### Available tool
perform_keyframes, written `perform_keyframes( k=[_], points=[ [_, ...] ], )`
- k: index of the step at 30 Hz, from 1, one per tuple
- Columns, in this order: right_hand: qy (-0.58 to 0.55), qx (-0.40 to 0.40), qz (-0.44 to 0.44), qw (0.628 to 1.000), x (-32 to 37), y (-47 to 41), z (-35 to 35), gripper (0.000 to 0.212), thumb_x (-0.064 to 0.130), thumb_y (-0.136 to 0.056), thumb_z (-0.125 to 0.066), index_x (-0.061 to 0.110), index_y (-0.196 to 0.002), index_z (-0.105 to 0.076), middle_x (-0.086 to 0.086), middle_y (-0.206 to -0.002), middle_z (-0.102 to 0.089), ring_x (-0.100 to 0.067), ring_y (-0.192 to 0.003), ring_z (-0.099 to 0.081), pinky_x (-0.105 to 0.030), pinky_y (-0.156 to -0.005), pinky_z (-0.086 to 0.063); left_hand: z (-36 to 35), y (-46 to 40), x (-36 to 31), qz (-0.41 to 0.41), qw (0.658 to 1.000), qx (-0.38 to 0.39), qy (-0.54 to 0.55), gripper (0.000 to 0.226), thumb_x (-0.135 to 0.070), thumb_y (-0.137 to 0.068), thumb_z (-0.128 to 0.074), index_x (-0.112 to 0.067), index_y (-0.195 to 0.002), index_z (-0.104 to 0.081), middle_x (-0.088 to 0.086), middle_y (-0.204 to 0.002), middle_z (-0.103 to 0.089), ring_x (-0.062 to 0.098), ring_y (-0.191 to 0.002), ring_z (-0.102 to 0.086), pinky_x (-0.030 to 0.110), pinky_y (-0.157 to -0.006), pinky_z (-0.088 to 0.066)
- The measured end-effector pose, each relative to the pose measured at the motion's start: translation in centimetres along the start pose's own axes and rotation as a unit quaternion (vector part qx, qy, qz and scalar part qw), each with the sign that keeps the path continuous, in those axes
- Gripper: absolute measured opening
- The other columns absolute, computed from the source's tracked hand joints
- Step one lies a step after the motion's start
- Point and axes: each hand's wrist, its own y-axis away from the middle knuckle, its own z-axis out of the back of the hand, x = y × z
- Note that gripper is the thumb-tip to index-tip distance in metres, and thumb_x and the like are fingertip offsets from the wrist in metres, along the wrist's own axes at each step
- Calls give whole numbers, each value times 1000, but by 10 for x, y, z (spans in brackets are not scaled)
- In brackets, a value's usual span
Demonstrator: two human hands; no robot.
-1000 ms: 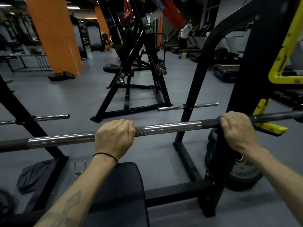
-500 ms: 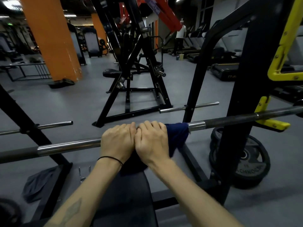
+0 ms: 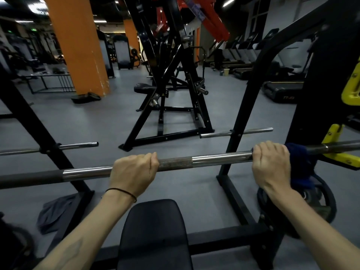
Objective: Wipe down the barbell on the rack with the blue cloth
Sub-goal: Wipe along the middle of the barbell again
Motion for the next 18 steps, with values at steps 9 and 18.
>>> perform_keyframes(
  k=[9,18],
  points=[
    [-83,4,125,989,213,28,-29,33,25,-93,-40,17,-64,-53,-6,-65,-55,-29,-60,-48,-39,-62,-30,13,-27,4,32,985,167,24,55,-35,-103,-26,-12,-76,-67,12,-83,-68,34,-78,-66,35,-64,-40],
    [-24,28,150,988,42,1,-6,44,35,-106,-31,15,-73,-52,-8,-71,-50,-35,-66,-50,-48,-67,-37,4,-12,10,9,997,78,22,59,-35,-96,-24,-12,-55,-60,5,-47,-51,31,-40,-50,26,-48,-22]
  ],
)
